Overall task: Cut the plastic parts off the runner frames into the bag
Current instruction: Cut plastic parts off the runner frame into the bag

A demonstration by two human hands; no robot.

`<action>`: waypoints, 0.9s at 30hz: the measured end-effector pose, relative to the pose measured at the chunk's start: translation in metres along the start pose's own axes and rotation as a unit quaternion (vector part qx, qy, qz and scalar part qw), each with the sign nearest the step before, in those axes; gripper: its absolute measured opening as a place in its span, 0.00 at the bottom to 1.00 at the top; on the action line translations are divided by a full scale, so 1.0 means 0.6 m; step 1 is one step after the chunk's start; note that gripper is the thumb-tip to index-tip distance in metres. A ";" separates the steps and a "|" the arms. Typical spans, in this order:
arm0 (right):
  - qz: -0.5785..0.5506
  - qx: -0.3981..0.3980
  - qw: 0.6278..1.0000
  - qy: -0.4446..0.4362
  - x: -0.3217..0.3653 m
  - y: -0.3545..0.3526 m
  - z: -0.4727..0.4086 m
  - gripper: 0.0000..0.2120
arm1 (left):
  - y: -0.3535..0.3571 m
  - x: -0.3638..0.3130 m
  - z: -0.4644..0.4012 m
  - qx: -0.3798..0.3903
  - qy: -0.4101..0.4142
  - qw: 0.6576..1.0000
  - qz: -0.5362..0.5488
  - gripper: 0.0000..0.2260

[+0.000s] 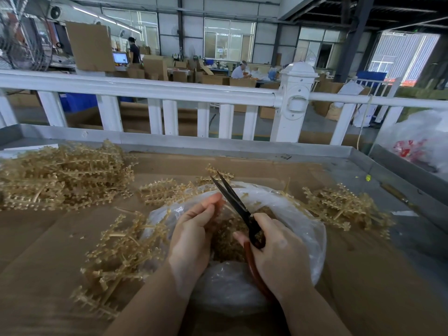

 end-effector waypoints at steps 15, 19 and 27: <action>0.003 0.019 1.000 -0.004 0.002 0.005 0.002 0.15 | -0.011 -0.027 0.003 -0.035 0.079 0.996 0.030 0.20; 0.026 0.029 0.999 -0.011 0.003 0.010 0.002 0.15 | -0.015 -0.030 0.004 -0.041 0.082 0.995 0.047 0.18; 0.043 0.051 0.998 -0.013 0.005 0.018 0.001 0.15 | -0.021 -0.030 0.003 -0.064 0.092 0.991 0.068 0.19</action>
Point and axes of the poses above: each hand's wrist, its own z-axis away from the middle knuckle, its own y-axis out of the palm, x = y × z, the point moved 8 cm from there along -z, towards the middle knuckle, and after that the axes turned 13 degrees about x, right-handed, at the moved point
